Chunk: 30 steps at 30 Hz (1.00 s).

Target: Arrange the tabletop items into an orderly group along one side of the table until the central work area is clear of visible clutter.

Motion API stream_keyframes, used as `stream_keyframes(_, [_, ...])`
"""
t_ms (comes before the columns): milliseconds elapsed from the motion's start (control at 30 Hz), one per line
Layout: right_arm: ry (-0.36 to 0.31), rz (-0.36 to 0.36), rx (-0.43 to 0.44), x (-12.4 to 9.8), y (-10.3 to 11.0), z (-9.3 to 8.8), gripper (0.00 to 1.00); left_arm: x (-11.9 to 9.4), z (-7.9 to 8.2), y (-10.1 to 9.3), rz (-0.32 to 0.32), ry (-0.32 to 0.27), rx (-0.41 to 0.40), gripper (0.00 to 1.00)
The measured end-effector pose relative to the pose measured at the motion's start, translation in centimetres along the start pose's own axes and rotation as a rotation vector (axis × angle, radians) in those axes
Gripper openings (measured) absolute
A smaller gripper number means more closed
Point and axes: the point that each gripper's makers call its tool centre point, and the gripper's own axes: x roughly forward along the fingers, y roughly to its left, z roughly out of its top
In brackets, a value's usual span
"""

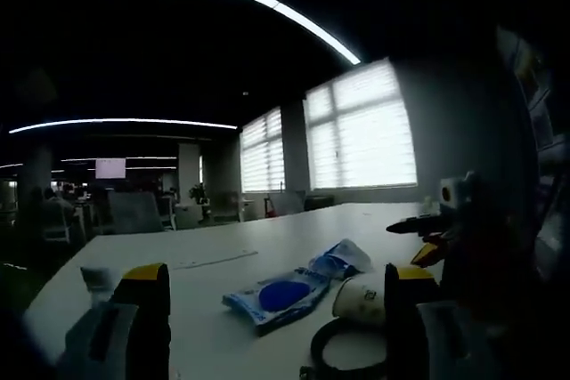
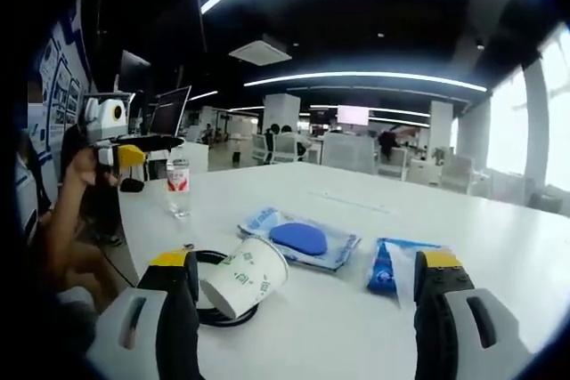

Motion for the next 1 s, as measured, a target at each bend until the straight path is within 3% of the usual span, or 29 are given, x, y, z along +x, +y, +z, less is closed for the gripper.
stream_keyframes(233, [-0.004,-0.016,0.004,-0.5,0.3,-0.4,0.97,-1.8,0.5,2.3,0.056,-0.006,0.017,1.0])
stream_keyframes(467, [0.005,-0.018,0.019,-0.7,0.7,-1.2,0.97,-3.1,1.3,5.7,0.158,-0.023,0.044,1.0])
stream_keyframes(567, [0.002,-0.019,0.022,-0.9,0.9,-1.2,0.96,-3.2,1.1,7.5,0.202,-0.024,0.05,1.0])
stream_keyframes(633, [0.003,-0.019,0.023,-1.1,1.0,-1.3,0.96,-3.2,0.2,8.7,0.226,0.003,0.033,1.0])
stream_keyframes(800, [0.007,-0.021,0.022,-1.2,1.1,-1.6,0.96,-3.0,-0.6,9.5,0.236,0.01,0.031,1.0])
stream_keyframes(1000, [0.018,-0.027,0.03,-1.2,1.0,-2.1,0.96,-2.6,-0.5,9.8,0.237,-0.014,0.028,0.99])
